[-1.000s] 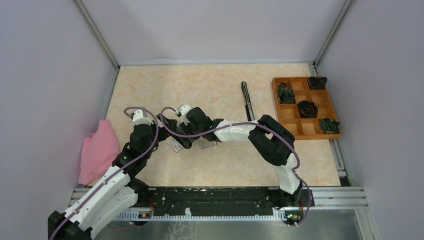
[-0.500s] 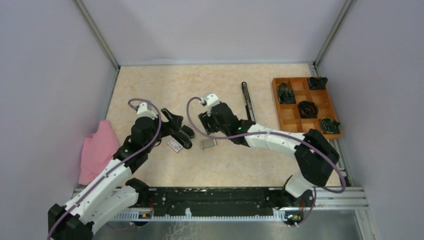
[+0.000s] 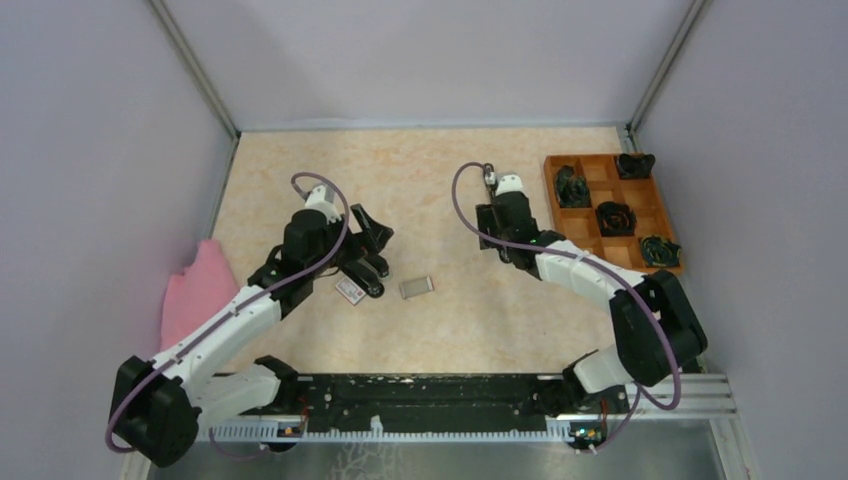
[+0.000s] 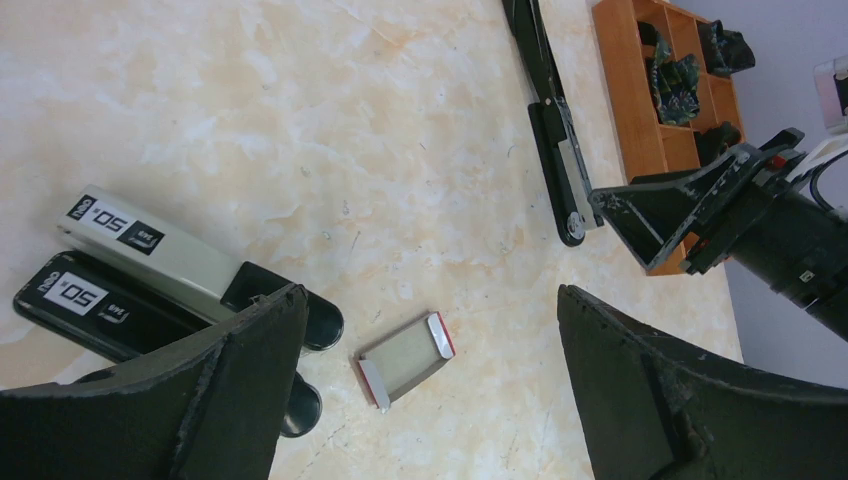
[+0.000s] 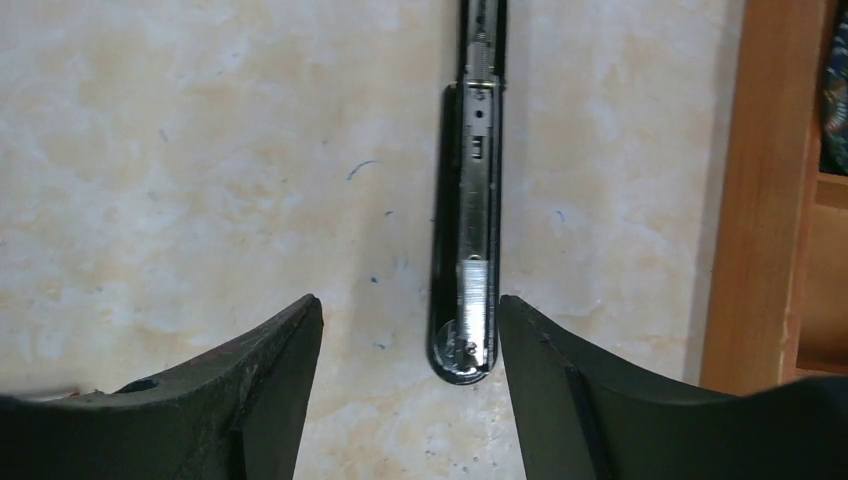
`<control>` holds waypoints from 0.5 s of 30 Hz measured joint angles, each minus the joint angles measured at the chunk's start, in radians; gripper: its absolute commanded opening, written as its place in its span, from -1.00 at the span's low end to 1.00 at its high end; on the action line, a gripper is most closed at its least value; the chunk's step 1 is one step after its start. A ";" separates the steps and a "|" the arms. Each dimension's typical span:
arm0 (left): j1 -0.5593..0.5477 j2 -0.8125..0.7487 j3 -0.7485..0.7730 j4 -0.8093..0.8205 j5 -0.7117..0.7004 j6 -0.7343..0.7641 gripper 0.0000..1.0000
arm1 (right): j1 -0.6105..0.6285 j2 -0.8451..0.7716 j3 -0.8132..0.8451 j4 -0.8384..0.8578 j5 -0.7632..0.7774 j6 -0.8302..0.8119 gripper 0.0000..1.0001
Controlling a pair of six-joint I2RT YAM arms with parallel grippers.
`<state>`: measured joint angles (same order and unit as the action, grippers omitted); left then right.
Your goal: Load the staples into the stapler
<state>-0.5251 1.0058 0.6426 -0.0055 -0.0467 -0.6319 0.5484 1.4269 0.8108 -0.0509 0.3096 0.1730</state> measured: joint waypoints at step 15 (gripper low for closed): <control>0.001 0.275 0.122 0.096 0.121 -0.003 0.99 | -0.139 0.126 -0.005 0.012 -0.077 0.055 -0.02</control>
<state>-0.5243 1.2812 0.7647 0.0902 0.0746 -0.6346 0.4091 1.5532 0.8055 -0.0387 0.2321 0.2283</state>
